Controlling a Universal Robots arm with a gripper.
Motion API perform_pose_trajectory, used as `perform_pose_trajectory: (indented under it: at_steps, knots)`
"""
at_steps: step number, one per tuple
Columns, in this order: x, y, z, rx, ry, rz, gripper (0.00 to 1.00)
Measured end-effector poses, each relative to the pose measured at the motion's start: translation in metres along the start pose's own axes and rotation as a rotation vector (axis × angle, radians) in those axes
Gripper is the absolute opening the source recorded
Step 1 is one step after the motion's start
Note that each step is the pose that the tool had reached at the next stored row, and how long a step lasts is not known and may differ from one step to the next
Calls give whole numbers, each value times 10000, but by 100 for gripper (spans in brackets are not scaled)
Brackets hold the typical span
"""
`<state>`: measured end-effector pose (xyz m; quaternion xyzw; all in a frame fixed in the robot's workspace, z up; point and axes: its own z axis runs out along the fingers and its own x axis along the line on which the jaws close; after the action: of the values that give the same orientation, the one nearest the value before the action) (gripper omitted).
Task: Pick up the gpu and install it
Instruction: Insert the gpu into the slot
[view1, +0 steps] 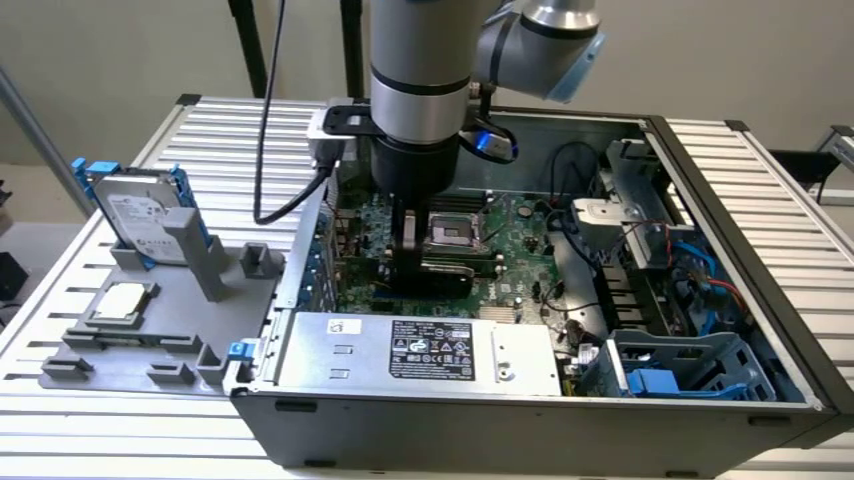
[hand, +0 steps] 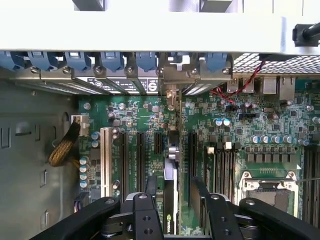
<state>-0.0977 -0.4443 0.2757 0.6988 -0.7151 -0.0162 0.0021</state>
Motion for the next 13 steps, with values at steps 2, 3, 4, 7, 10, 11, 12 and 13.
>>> perform_pose_trajectory:
  at_steps: [2, 3, 4, 7, 10, 11, 12, 13]
  knots:
    - [-1, 1, -43, -1, 2, 0, 41]
    - [-1, 2, -65, -1, 1, 0, 41]
    - [-2, 2, -91, 0, 0, 0, 41]
    - [-3, 5, -177, 0, 1, 0, 41]
    - [-5, 7, -259, -1, 2, 0, 41]
    - [-5, 7, -275, -1, 1, 0, 41]
    - [-6, 7, -284, 0, 1, 0, 39]
    - [-6, 7, -284, 1, -1, -1, 39]
